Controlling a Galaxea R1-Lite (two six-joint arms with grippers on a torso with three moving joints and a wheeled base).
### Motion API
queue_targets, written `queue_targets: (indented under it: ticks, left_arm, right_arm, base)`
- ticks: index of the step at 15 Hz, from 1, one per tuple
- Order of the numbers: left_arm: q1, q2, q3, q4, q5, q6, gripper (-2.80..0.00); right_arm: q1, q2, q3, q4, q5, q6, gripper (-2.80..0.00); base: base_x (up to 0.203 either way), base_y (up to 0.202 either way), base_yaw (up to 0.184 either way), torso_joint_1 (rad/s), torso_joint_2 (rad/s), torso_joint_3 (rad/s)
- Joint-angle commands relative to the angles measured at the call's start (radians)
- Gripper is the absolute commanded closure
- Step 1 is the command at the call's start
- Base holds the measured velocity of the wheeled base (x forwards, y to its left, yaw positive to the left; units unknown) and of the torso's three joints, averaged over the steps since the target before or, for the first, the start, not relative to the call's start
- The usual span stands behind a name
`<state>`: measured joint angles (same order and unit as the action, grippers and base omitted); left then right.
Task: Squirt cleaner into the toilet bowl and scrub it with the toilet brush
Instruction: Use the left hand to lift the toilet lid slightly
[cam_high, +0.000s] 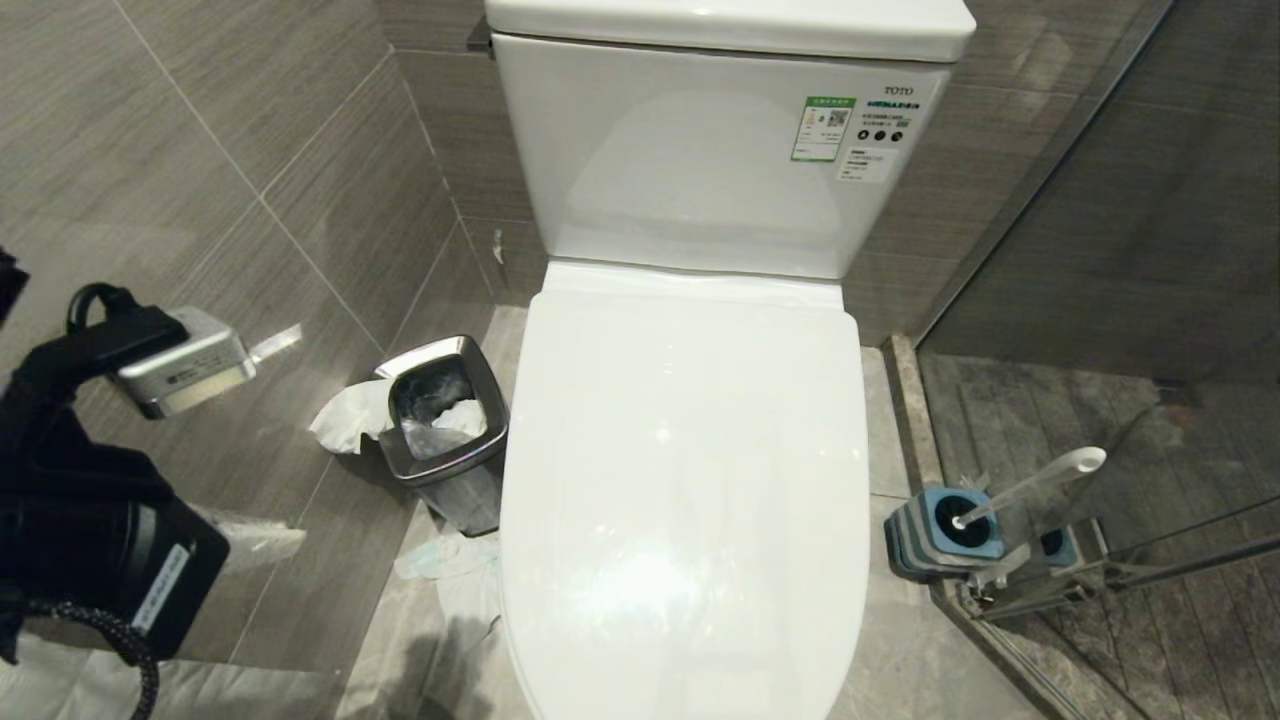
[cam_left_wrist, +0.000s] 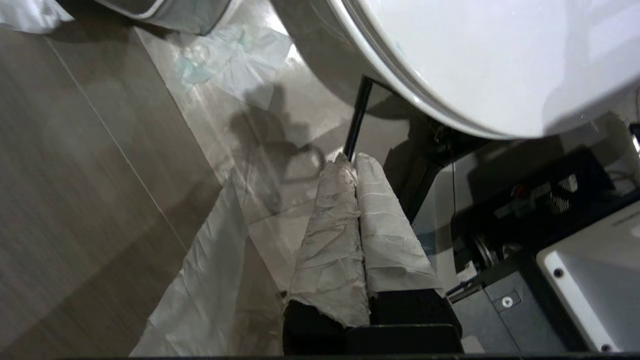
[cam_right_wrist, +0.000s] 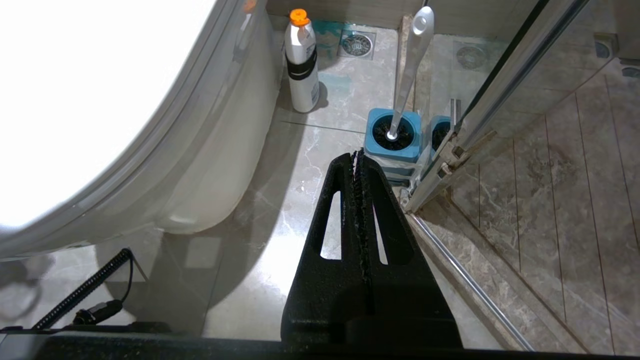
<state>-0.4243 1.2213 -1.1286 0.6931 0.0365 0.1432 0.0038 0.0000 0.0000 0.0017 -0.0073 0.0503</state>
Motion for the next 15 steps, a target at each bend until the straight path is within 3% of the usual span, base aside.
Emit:
queue_targets:
  ticks: [1,6,11,14,15]
  left_arm:
    - [-0.020,0.025,0.033,0.005,0.007,-0.002,0.00]
    - [-0.077,0.084,0.093,-0.003,0.017,-0.038,0.00]
    - [-0.075,0.154,0.128,-0.003,0.015,-0.052,0.00]
    - [-0.074,0.198,0.128,0.007,0.002,-0.091,0.00]
    - [-0.075,0.209,0.127,0.008,-0.030,-0.105,0.00]
  right_arm:
    - [0.001,0.002,0.000,0.000,0.000,0.000,0.00]
    - [0.001,0.002,0.000,0.000,0.000,0.000,0.00]
    - [0.001,0.002,0.000,0.000,0.000,0.000,0.00]
    - [0.001,0.002,0.000,0.000,0.000,0.000,0.00]
    - [-0.001,0.002,0.000,0.000,0.000,0.000,0.00]
  base:
    - [0.000,0.000,0.000,0.000,0.00,0.000]
    - [0.000,0.000,0.000,0.000,0.00,0.000]
    - [0.000,0.000,0.000,0.000,0.00,0.000]
    - [0.000,0.000,0.000,0.000,0.00,0.000]
    - [0.000,0.000,0.000,0.000,0.00,0.000]
